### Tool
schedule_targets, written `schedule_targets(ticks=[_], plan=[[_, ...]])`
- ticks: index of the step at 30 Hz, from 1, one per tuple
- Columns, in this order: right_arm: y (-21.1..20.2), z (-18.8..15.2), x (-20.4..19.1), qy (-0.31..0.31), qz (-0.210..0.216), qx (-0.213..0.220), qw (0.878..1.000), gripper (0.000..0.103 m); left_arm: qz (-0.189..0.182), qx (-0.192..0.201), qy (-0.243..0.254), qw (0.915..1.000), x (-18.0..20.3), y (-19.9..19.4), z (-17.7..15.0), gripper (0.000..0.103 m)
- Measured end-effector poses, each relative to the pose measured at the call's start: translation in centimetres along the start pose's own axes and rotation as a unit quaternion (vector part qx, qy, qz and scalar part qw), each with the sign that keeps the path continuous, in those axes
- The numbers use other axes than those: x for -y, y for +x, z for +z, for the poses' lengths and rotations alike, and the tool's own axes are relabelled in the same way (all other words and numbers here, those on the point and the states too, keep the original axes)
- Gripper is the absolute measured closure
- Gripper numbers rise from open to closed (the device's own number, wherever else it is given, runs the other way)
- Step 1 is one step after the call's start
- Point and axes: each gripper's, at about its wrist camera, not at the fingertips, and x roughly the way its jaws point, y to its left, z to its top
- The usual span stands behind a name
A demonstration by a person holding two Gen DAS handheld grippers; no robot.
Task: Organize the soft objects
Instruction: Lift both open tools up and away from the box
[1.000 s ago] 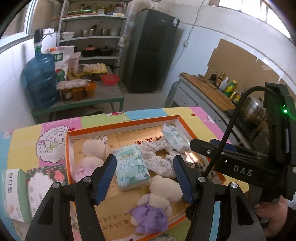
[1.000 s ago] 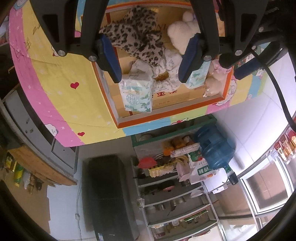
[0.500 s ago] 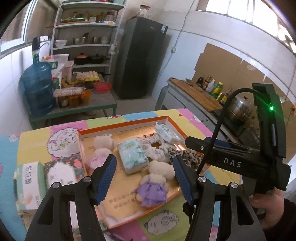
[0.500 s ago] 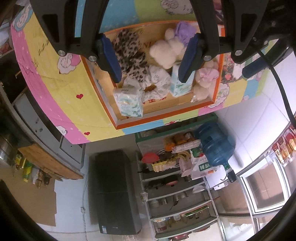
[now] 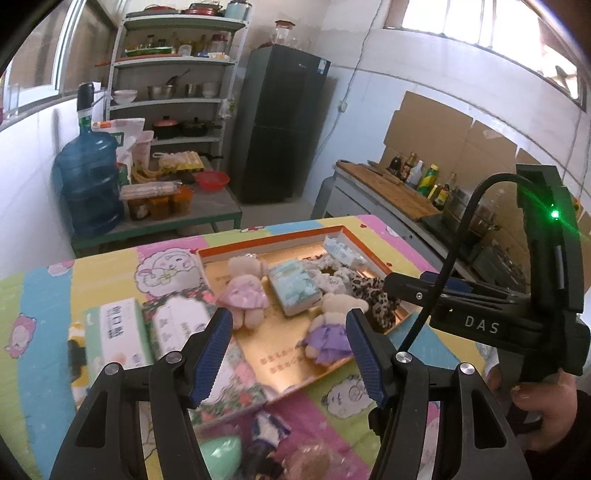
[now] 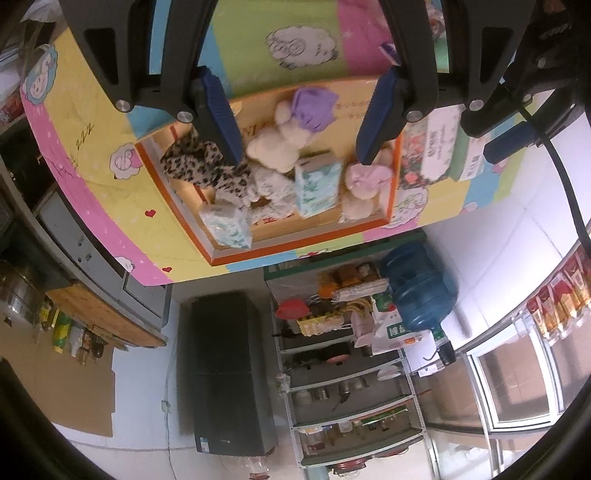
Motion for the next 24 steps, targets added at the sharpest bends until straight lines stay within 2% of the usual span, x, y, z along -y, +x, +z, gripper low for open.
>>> schedule_targets(ticks=[14, 24], plan=[[-4.8, -4.0, -5.5, -0.008, -0.006, 0.019, 1.0, 0.039, 0.004, 0.017, 0.011, 0.9998, -2.8, -5.9, -3.3, 0.038], [-6.9, -6.3, -7.9, -0.008, 0.0, 0.025, 1.0, 0.039, 0.013, 0.024, 0.017, 0.9995, -4.3, -8.9, -5.1, 0.038]])
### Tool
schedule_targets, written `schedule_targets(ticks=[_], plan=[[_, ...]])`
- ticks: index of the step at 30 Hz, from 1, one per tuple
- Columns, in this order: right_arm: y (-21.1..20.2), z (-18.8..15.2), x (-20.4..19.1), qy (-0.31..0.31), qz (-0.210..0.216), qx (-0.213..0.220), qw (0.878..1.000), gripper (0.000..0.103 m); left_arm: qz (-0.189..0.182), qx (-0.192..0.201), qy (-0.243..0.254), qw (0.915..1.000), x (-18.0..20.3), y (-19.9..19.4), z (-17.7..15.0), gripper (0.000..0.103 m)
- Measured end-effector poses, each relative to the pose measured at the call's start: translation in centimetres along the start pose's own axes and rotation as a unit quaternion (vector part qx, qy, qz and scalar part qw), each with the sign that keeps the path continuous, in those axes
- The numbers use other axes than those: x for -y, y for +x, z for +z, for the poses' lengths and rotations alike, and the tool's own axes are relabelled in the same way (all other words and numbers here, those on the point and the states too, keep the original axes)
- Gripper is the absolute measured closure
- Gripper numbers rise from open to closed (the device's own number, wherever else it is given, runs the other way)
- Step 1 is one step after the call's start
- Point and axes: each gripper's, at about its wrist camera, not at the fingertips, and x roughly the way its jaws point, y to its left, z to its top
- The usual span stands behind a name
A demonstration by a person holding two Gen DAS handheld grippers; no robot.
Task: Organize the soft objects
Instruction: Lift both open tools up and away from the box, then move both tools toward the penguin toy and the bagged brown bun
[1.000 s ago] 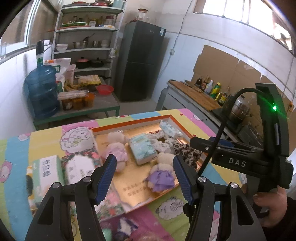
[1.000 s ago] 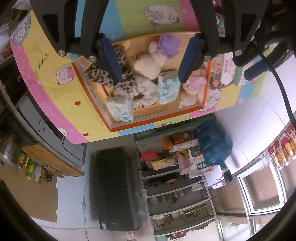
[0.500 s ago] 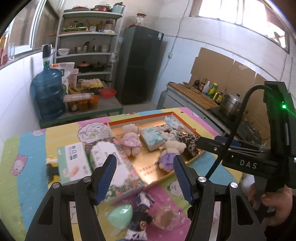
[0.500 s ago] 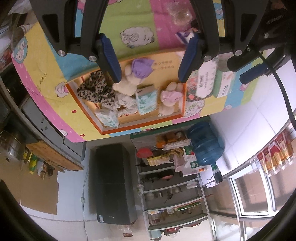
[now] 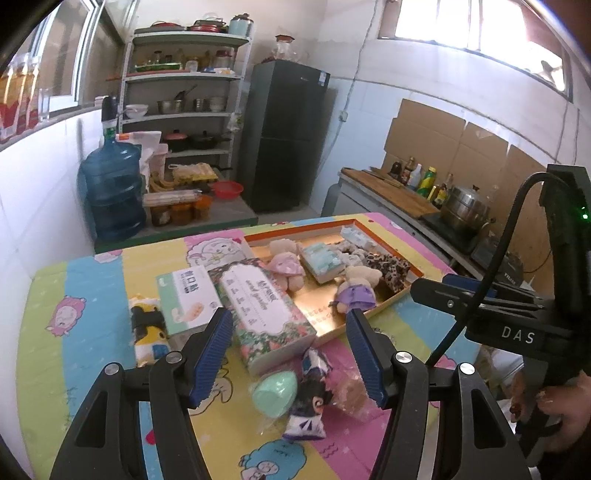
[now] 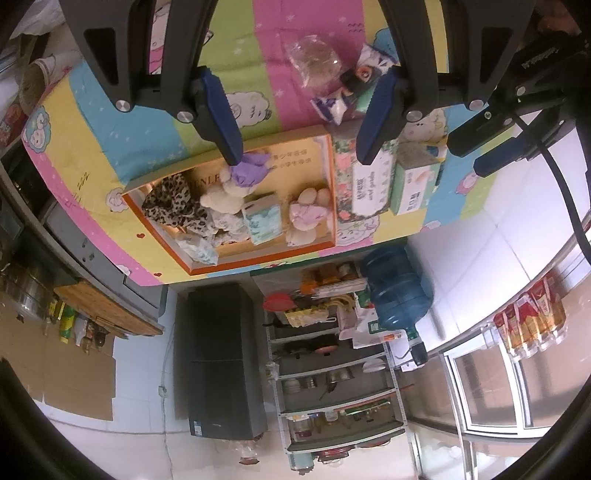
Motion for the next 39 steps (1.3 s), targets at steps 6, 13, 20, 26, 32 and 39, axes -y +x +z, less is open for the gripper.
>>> schedule_targets(ticks=[6, 13, 20, 26, 32, 39], plan=[[-0.5, -1.2, -1.3, -0.003, 0.006, -0.002, 1.0, 0.039, 0.008, 0.005, -0.003, 0.9999, -1.0, -1.4, -0.9, 0.038], [-0.7, -2.3, -2.4, -0.015, 0.013, 0.001, 1.0, 0.039, 0.026, 0.01, -0.004, 0.9996, -2.5, -2.3, -2.2, 0.038], [-0.8, -3.0, -2.6, -0.024, 0.016, 0.001, 1.0, 0.039, 0.026, 0.006, -0.012, 0.9996, -3.9, -2.4, -3.6, 0.038], [-0.4, -3.7, -2.4, -0.022, 0.019, -0.011, 1.0, 0.039, 0.029, 0.002, -0.015, 0.9995, -4.7, -2.1, -4.5, 0.038], [0.7, -5.0, -1.9, -0.025, 0.037, -0.024, 0.999, 0.039, 0.035, -0.006, -0.025, 0.9991, -5.6, -1.6, -5.2, 0.038], [4.3, -7.6, -0.8, -0.027, 0.054, -0.089, 0.994, 0.039, 0.042, -0.018, -0.038, 0.9982, -6.5, -1.1, -5.9, 0.038]])
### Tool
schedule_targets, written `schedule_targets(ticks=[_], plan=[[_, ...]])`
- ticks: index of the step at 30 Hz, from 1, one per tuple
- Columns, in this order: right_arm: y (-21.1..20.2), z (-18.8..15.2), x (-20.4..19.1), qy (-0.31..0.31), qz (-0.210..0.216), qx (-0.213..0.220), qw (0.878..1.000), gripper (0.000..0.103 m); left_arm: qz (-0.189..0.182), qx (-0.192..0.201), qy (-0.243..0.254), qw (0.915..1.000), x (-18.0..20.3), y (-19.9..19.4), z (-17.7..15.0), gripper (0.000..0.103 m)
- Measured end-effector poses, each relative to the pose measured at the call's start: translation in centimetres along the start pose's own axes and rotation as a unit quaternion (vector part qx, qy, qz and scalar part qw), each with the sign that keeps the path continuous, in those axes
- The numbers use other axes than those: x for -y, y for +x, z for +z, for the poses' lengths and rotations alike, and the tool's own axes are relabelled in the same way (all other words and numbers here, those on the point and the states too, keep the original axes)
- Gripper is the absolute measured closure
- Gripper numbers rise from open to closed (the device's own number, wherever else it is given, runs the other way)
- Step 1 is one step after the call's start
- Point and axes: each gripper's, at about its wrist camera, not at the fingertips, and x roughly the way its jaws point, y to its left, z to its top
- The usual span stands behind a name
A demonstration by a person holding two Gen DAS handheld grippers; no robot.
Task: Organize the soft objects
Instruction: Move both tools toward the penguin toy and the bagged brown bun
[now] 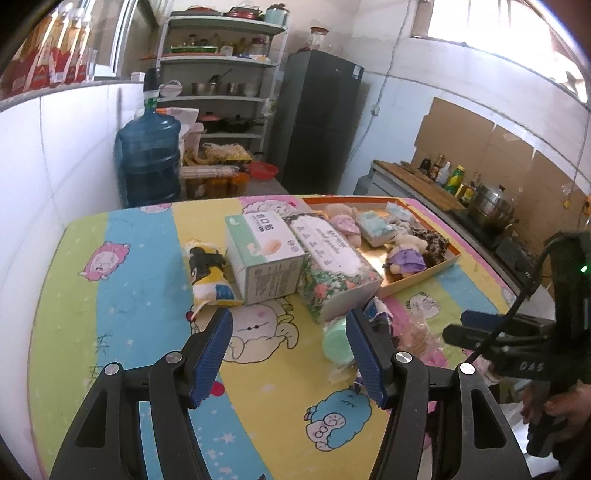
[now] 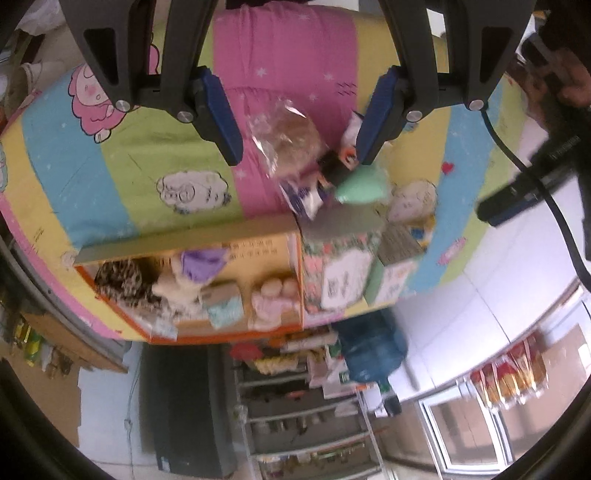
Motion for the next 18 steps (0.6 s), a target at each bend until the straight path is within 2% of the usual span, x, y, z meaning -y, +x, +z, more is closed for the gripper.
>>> schedule_targets(ticks=[5, 7, 9, 18], plan=[[1.4, -0.5, 0.4, -0.01, -0.002, -0.017, 1.0, 0.038, 0.006, -0.006, -0.01, 0.9999, -0.5, 0.4, -0.3, 0.038], [2.0, -0.4, 0.6, -0.011, 0.001, -0.024, 1.0, 0.033, 0.009, -0.006, -0.013, 0.9999, -0.7, 0.5, -0.3, 0.038], [2.5, -0.2, 0.7, -0.014, 0.003, -0.03, 0.999, 0.031, 0.011, -0.006, -0.015, 0.9998, -0.9, 0.6, -0.2, 0.038], [5.1, 0.1, 0.5, -0.039, 0.001, -0.061, 0.997, 0.031, 0.029, -0.009, -0.036, 0.9989, -2.5, 1.3, 0.2, 0.038]])
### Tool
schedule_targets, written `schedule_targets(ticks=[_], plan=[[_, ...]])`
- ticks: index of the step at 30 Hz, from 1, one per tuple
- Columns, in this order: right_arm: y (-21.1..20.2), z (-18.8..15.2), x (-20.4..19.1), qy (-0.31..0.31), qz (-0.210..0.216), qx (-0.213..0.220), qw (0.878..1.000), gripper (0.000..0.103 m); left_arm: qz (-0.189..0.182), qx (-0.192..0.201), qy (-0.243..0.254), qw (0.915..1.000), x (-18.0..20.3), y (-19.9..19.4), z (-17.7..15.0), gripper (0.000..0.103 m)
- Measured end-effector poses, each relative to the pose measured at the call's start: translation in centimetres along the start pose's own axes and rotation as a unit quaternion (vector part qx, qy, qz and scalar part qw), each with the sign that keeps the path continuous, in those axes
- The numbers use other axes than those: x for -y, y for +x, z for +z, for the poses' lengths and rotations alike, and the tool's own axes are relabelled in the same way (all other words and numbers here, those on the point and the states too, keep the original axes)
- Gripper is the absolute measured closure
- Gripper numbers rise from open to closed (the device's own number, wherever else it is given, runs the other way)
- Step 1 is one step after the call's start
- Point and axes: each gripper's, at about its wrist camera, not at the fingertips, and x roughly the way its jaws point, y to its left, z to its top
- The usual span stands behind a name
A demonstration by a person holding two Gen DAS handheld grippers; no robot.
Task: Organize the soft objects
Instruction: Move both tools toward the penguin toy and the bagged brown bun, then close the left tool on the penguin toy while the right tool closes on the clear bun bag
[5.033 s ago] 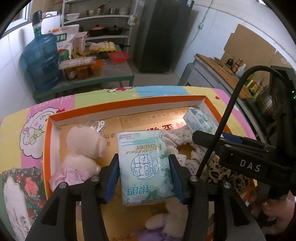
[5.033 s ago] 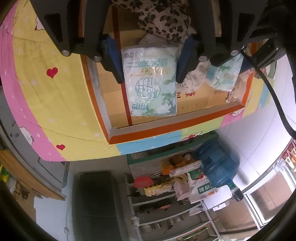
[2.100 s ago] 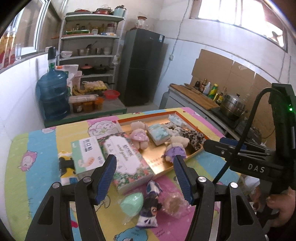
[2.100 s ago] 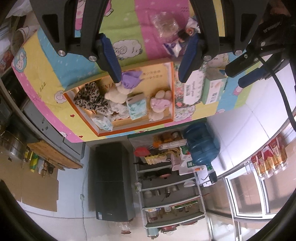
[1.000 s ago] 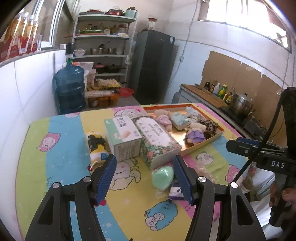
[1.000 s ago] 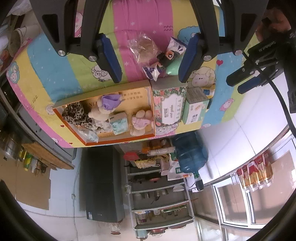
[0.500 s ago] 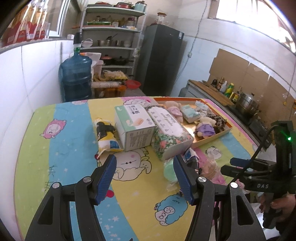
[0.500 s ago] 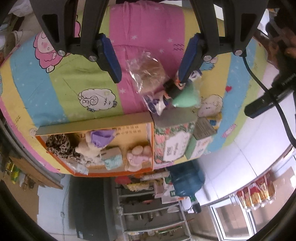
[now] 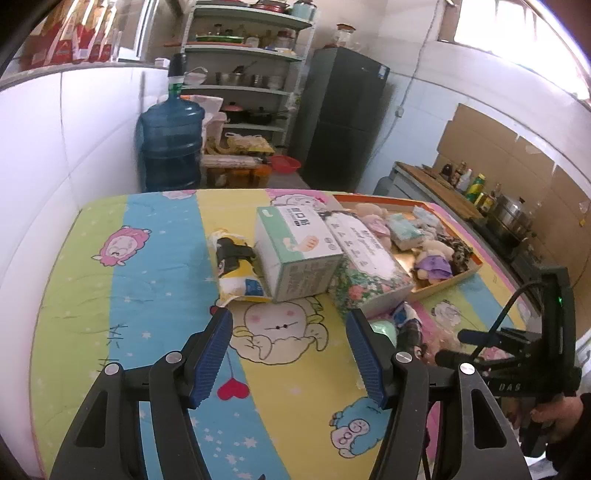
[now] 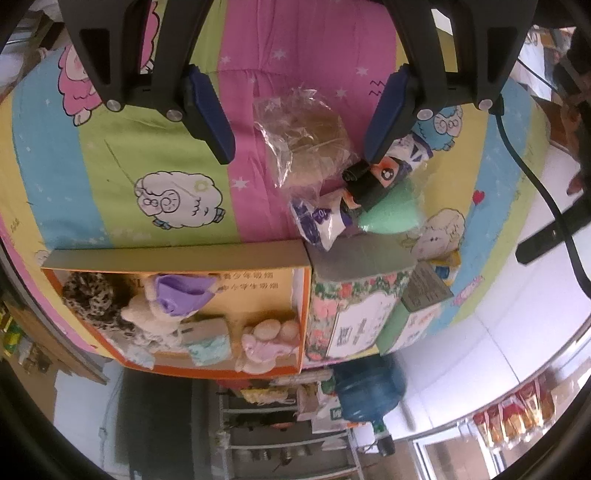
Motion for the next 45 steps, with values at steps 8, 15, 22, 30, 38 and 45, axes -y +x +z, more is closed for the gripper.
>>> schedule_targets(ticks=[8, 15, 22, 30, 38, 45], plan=[[1.3, 0.1, -0.3, -0.019, 0.008, -0.017, 1.0, 0.049, 0.012, -0.005, -0.013, 0.9998, -0.8, 1.0, 0.4, 0.038], [1.1, 0.1, -1.4, -0.042, -0.007, -0.017, 0.999, 0.051, 0.024, -0.009, -0.021, 0.9994, -1.5, 2.6, 1.0, 0.038], [1.2, 0.0, -1.3, -0.039, 0.001, -0.019, 0.999, 0.051, 0.064, -0.002, -0.034, 0.9974, -3.4, 6.0, 4.0, 0.038], [1.3, 0.1, -1.2, -0.039, 0.009, -0.024, 0.999, 0.051, 0.083, -0.046, -0.034, 0.9949, -4.8, 11.6, 5.2, 0.038], [1.5, 0.3, -0.8, -0.033, 0.02, -0.029, 0.999, 0.051, 0.06, -0.056, -0.067, 0.9944, -6.3, 13.6, 5.2, 0.038], [1.7, 0.6, -0.7, -0.036, 0.023, -0.031, 0.999, 0.05, 0.022, -0.06, -0.088, 0.9941, -7.3, 14.4, 4.6, 0.038]])
